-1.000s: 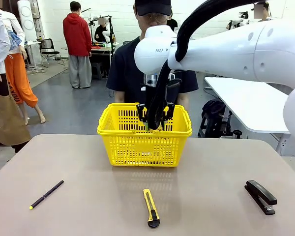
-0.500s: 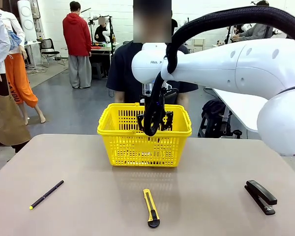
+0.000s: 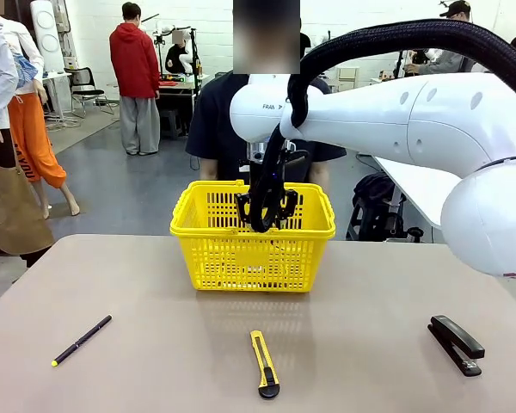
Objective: Place the items the person wants into the basket.
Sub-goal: Pick up the item the person points to and place it in the Market Basket.
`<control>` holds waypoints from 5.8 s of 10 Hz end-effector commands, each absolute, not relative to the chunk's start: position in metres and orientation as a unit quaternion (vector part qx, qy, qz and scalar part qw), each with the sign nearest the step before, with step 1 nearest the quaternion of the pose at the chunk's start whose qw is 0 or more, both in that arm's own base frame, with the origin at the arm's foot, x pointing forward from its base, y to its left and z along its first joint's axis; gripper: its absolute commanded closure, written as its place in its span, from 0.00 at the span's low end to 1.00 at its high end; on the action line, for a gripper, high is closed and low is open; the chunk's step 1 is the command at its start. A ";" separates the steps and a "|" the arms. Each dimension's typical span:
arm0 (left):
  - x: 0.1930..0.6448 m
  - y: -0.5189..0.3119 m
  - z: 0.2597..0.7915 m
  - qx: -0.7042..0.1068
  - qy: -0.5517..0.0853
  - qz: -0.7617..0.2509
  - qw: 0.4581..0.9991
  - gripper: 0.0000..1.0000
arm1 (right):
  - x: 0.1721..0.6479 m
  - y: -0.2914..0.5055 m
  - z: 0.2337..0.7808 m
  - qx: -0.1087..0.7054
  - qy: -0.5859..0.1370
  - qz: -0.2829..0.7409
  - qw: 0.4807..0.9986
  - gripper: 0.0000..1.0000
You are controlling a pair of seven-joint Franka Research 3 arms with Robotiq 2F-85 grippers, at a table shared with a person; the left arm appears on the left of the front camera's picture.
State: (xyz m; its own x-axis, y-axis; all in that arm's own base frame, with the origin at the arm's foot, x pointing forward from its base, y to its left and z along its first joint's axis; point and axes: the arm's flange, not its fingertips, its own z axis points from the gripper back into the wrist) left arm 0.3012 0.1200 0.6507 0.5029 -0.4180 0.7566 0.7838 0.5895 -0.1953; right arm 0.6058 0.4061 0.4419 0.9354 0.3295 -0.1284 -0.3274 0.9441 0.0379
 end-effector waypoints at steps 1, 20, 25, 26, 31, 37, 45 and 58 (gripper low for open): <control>0.301 0.120 0.651 -0.274 -0.341 -0.368 0.821 0.04 | 0.613 0.410 0.442 0.005 0.048 0.187 0.981 0.35; 0.301 0.120 0.651 -0.274 -0.341 -0.368 0.821 0.04 | 0.350 0.169 0.605 0.102 -0.133 0.169 0.971 0.00; 0.301 0.120 0.651 -0.274 -0.341 -0.368 0.821 0.04 | 0.366 0.121 0.600 0.168 -0.125 0.137 0.968 0.00; 0.301 0.120 0.651 -0.274 -0.341 -0.368 0.821 0.04 | 0.369 0.119 0.599 0.166 -0.123 0.134 0.969 0.00; 0.301 0.120 0.651 -0.274 -0.341 -0.368 0.821 0.04 | 0.361 0.122 0.603 0.146 -0.120 0.133 0.973 0.00; 0.301 0.120 0.651 -0.274 -0.341 -0.368 0.821 0.04 | 0.361 0.122 0.603 0.146 -0.120 0.133 0.973 0.00; 0.301 0.120 0.651 -0.274 -0.341 -0.368 0.821 0.04 | 0.361 0.122 0.603 0.146 -0.120 0.133 0.973 0.00; 0.301 0.120 0.651 -0.274 -0.341 -0.368 0.821 0.04 | 0.342 -0.198 0.732 0.300 -0.280 0.344 0.845 0.00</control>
